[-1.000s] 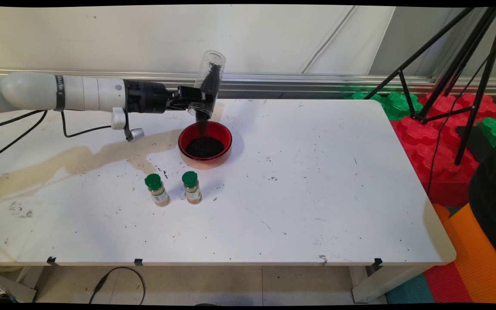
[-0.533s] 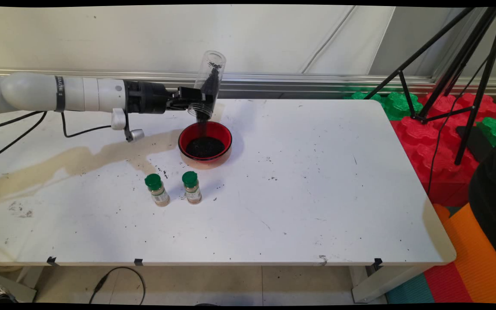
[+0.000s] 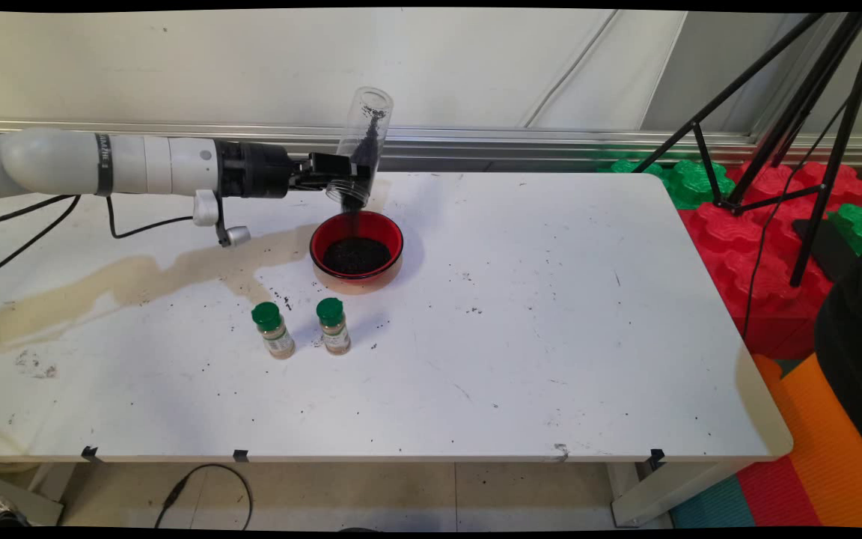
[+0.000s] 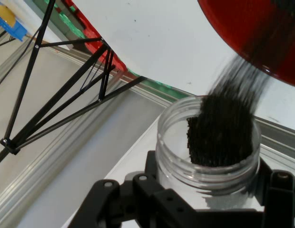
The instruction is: Pour the black seasoning powder in the red bowl
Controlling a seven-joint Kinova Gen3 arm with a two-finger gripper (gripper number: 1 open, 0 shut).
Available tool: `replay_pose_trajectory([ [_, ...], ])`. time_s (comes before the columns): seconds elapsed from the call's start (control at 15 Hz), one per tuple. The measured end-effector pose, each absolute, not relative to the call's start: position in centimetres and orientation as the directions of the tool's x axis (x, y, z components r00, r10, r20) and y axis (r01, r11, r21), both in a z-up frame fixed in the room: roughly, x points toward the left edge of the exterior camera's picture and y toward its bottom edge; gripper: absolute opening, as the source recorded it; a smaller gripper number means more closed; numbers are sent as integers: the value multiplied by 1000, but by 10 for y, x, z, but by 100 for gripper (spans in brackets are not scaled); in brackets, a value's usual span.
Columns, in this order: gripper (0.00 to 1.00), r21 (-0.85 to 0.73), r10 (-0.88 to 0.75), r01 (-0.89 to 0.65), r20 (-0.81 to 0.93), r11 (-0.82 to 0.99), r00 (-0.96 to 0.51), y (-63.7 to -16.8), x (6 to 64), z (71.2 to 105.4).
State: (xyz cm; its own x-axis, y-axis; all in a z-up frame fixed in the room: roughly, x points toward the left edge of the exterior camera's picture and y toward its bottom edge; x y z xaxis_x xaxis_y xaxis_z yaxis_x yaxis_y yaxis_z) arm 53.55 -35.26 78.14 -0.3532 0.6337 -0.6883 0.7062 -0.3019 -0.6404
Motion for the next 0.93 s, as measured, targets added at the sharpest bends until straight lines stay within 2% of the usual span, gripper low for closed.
replay_pose_trajectory([
  [0.93, 0, -585, 603, 729, -740, -356, -299, -352, 535, 781],
])
